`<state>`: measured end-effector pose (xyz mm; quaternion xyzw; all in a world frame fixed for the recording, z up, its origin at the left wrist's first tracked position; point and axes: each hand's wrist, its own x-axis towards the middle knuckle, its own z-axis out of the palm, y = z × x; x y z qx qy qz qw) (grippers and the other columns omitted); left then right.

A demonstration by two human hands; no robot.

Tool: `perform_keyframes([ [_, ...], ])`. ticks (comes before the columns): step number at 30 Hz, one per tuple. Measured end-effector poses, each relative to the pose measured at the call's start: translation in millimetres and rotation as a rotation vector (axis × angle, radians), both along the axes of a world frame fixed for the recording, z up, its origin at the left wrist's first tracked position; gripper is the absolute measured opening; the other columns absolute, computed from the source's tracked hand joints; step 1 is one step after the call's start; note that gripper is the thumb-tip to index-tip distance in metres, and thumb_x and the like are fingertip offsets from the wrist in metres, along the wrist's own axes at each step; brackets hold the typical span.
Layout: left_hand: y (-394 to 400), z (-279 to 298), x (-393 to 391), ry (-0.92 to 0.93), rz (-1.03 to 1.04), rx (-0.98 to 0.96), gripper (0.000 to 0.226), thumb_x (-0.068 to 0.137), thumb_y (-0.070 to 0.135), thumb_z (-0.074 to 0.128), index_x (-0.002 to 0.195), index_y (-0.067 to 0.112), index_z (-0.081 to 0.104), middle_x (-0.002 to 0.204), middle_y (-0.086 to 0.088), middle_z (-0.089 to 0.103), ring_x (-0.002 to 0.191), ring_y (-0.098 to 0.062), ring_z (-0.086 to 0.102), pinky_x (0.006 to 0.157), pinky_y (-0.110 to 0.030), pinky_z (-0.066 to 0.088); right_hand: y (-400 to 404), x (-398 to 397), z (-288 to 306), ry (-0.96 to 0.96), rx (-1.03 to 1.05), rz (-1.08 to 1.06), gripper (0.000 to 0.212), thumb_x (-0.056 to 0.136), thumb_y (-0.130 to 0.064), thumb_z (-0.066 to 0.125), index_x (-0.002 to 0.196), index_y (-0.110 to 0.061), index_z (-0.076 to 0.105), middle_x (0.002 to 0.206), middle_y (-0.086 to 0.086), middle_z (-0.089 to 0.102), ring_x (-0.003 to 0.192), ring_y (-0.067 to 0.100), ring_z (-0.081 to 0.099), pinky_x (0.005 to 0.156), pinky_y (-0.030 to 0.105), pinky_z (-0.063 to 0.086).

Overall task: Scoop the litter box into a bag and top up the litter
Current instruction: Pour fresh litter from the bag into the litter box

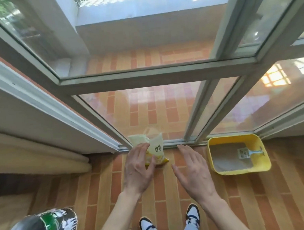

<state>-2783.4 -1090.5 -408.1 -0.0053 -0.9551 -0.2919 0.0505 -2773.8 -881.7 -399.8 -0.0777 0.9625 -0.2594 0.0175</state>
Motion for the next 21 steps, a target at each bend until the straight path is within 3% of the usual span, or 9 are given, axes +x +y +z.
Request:
perform_keyframes([
  [4,-1.4,-56.7,-13.4,0.005,0.051,0.003,0.04,0.102,0.035,0.056,0.138,0.017,0.056,0.134,0.0,0.062,0.126,-0.019,0.057,0.103,-0.041,0.048,-5.4,-29.8,-55.6,-0.005,-0.009,0.086,0.063,0.095,-0.045,0.063,0.149,-0.02,0.041,0.146,0.0,0.052,0.136,0.021,0.048,0.113,0.041,0.042],
  [12,-18.7,-203.2,-36.6,0.009,0.104,-0.03,0.043,0.1,0.031,0.058,0.141,0.016,0.055,0.138,-0.001,0.061,0.132,-0.018,0.054,0.112,-0.038,0.042,-26.8,-80.9,-193.2,0.027,0.103,0.287,0.066,0.098,-0.052,0.047,0.152,-0.016,0.04,0.151,0.002,0.049,0.143,0.019,0.041,0.117,0.041,0.036],
  [21,-35.8,-347.9,-93.2,0.035,0.045,-0.128,0.045,0.099,0.029,0.054,0.142,0.013,0.053,0.132,-0.005,0.064,0.123,-0.022,0.058,0.107,-0.039,0.045,-64.4,-144.2,-336.6,0.097,0.168,0.323,0.064,0.096,-0.047,0.057,0.148,-0.013,0.043,0.141,0.007,0.057,0.135,0.027,0.049,0.112,0.044,0.04],
])
